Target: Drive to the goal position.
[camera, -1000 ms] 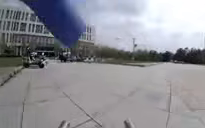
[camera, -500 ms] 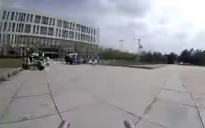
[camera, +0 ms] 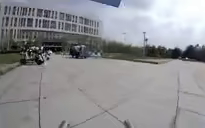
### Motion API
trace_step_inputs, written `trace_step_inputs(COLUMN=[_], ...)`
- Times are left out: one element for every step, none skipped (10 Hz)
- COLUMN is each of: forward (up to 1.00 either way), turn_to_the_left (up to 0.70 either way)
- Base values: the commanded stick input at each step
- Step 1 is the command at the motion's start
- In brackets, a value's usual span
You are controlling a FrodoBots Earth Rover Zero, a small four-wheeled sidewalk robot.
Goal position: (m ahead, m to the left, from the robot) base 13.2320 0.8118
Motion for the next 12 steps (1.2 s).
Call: trace_step_inputs(forward=[0.0,0.62,1.0,1.0,1.0,1.0,1.0,1.0,1.0,1.0,1.0,1.0], turn_to_the_left=[0.0,0.0,0.0,0.0,0.0,0.0,0.0,0.0,0.0,-0.07,-0.34,-0.4])
